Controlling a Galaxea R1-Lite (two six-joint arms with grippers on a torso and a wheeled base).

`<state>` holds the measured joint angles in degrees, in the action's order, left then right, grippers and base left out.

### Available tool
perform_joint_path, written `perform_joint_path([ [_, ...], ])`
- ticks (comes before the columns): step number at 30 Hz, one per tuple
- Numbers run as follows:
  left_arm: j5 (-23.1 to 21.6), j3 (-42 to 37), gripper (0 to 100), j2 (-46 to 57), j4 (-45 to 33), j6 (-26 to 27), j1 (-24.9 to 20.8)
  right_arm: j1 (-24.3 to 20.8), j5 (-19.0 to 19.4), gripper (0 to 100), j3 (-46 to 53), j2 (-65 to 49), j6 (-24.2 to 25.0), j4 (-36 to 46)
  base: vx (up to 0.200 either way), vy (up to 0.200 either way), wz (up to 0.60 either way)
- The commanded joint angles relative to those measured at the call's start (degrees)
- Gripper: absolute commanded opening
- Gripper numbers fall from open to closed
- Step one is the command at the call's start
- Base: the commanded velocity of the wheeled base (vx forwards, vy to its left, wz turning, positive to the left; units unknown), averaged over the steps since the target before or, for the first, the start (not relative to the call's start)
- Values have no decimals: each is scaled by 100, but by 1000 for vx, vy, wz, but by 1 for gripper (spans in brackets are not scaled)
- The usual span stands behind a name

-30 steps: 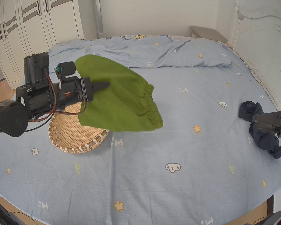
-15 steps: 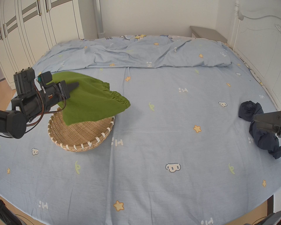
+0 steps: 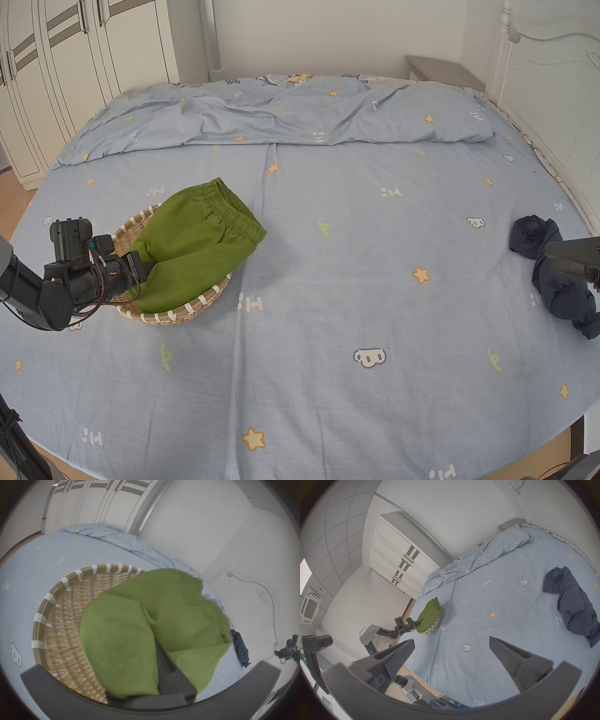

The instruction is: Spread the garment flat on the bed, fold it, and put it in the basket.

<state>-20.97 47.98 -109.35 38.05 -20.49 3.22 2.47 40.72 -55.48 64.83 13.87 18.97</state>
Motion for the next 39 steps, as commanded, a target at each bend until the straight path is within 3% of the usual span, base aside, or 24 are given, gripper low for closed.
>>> perform_joint_path([
  [1, 14, -61, 0, -148, -122, -7, 153, -1, 15, 100, 2, -23, 1, 10, 0, 0, 0],
  [5, 84, 132, 0, -192, -438, -7, 135, -37, 15, 100, 11, -32, 1, 10, 0, 0, 0],
  [11, 743, 537, 0, -508, -860, -7, 91, -116, -11, 100, 11, -58, 1, 10, 0, 0, 0],
  [19, 787, 862, 0, -473, -1695, -7, 82, -124, -11, 100, 20, -58, 1, 10, 0, 0, 0],
  [27, 805, 862, 0, -464, -1836, -7, 65, -124, -11, 100, 20, -58, 1, 19, 0, 0, 0],
  [28, 805, 880, 100, -429, -1915, -7, 65, -124, -11, 100, 20, -58, 1, 19, 0, 0, 0],
  [39, 875, 871, 100, 432, -2275, 10, 65, -124, -11, 100, 20, -58, 1, 19, 0, 0, 0],
])
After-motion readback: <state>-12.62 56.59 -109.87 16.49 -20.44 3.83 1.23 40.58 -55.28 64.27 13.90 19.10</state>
